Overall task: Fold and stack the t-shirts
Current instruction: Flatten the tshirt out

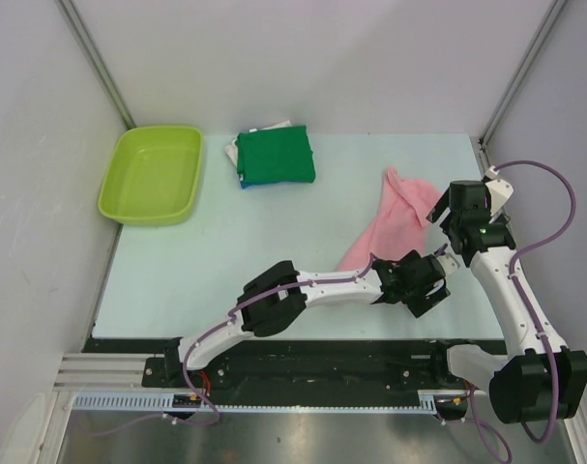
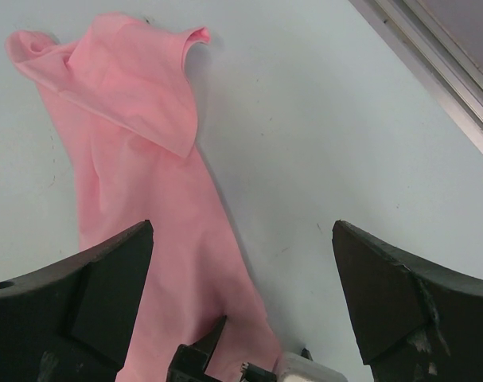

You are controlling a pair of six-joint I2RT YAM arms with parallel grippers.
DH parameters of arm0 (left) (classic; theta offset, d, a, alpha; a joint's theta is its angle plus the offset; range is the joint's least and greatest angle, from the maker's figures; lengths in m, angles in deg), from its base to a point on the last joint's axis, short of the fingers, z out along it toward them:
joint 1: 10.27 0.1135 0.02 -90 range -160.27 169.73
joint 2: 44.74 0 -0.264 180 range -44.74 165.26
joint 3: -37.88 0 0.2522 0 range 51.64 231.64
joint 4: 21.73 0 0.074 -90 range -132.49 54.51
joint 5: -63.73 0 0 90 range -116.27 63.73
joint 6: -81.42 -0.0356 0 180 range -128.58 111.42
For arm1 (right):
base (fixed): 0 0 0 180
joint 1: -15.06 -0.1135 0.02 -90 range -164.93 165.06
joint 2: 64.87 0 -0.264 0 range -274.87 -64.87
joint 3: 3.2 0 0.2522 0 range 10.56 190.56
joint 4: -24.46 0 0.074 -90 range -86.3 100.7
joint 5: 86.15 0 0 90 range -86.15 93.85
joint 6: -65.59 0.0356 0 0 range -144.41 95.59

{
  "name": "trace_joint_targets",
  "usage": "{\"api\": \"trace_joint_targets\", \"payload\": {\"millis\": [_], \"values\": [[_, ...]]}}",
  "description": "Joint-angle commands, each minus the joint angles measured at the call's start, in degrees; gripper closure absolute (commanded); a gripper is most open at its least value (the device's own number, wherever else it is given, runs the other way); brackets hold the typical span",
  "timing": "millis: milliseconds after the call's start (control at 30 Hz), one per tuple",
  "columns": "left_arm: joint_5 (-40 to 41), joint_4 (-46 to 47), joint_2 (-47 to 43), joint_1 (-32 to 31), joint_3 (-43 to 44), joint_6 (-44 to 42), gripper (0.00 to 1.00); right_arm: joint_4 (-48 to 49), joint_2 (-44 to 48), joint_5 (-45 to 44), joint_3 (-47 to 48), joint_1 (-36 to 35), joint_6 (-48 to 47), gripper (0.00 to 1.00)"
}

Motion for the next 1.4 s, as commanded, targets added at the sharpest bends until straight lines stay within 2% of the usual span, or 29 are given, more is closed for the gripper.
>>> {"api": "trace_joint_targets", "payload": {"millis": [0, 33, 67, 133, 167, 233, 267, 300, 467, 700, 967, 1133, 1367], "values": [[2.5, 0.9, 0.2, 0.0, -0.4, -1.2, 0.09, 1.3, 1.2, 0.2, -0.5, 0.2, -0.5, 0.0], [2.6, 1.1, 0.0, 0.0, -1.2, -0.6, 0.12, 1.4, 1.3, 0.1, -0.5, 0.1, -0.5, 0.0], [2.3, 1.7, -0.4, 0.0, -2.1, -0.5, 0.21, 1.3, 1.2, 0.1, -0.6, 0.2, -0.5, 0.0], [2.2, 2.6, -1.8, 0.0, -5.4, 0.2, 0.33, 1.4, 1.2, 0.1, -0.6, 0.2, -0.3, 0.0], [2.2, 3.5, -2.5, 0.1, -6.5, 0.3, 0.51, 1.4, 1.1, 0.2, -0.7, 0.2, -0.2, 0.0], [2.2, 4.2, -4.5, 0.0, -9.6, 0.8, 0.71, 1.4, 0.9, 0.3, -0.7, 0.2, -0.1, 0.0], [2.2, 4.8, -5.1, 0.1, -10.5, 1.0, 0.9, 1.5, 0.8, 0.2, -0.8, 0.2, 0.0, 0.0], [2.5, 4.7, -6.4, 0.0, -12.0, 1.2, 1.0, 1.4, 0.7, 0.2, -0.8, 0.2, 0.0, 0.0], [2.9, 5.2, -12.2, 0.2, -17.4, 2.7, 1.0, 1.5, 0.7, 0.6, -0.7, 0.0, 0.2, 0.0], [2.8, 4.3, -29.4, 1.9, -26.1, 4.7, 1.0, 2.1, -1.4, 0.3, -0.8, -0.3, 0.5, 0.0], [0.8, 0.8, -44.7, 8.9, -34.1, 6.0, 1.0, 3.7, -5.5, 1.3, -0.7, -2.1, -0.1, 0.0], [9.0, -4.3, -49.7, 11.3, -39.3, 6.0, 1.0, 3.4, -9.3, 0.0, -0.9, -4.5, -0.5, 0.0], [10.1, -6.4, -65.4, 17.1, -54.5, 14.9, 1.0, 5.8, -14.1, 0.7, -1.0, -8.9, -1.3, 0.0]]}}
